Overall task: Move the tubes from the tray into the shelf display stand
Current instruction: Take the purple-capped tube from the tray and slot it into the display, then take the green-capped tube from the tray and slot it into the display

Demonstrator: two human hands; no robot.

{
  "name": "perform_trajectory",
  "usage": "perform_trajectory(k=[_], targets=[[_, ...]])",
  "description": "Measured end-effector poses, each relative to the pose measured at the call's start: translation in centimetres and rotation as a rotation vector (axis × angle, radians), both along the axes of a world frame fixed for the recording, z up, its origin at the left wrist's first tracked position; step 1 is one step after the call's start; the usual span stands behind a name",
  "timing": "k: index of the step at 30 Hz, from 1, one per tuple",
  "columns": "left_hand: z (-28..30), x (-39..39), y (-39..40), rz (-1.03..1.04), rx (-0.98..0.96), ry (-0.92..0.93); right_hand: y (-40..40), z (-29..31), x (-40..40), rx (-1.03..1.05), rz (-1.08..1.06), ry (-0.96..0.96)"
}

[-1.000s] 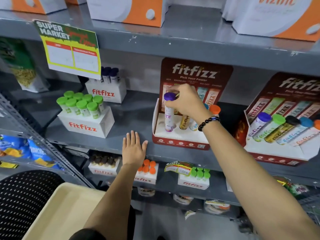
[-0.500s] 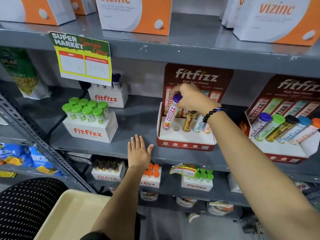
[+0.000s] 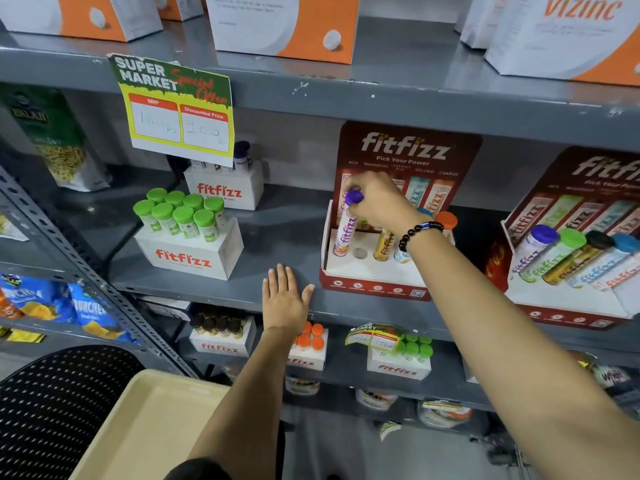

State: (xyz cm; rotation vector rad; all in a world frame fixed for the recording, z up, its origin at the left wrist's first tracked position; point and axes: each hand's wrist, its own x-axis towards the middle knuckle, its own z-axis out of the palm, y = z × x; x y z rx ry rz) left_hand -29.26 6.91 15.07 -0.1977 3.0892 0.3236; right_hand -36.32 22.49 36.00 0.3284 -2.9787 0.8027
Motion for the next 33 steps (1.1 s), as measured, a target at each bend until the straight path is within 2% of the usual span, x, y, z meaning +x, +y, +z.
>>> perform_trajectory(k=[4,15,17,20,23,26,33], targets=[[-0.1,0.0,0.0,0.004,-0.011,-0.007,-0.5,-0.9,0.3,0.043,-0.001,-0.041],[0.4,-0.1,-0.1,-0.014,0.021,-0.025,-0.5,-1.3,0.6,-0.002,0.005,-0.100],[0.7,0.1,-0.4,-0.029,0.093,-0.023,-0.8,-1.0,1.2,-0.021,0.018,-0.010],[0.8,2.1,-1.3,-0.008,0.174,0.088,-2.2,-0.8,2.5,-0.063,0.066,0.219],[0.2,6.2,-2.7,0.067,0.229,0.199,-4.7,-1.8,4.2,-0.099,0.206,0.314],[-0.7,11.1,-4.2,0.180,0.235,0.202,-8.1,-4.4,6.0,-0.119,0.387,0.295],[-3.8,22.8,-6.8,0.593,0.219,-0.017,-16.3,-14.0,10.8,0.087,0.845,-0.015]])
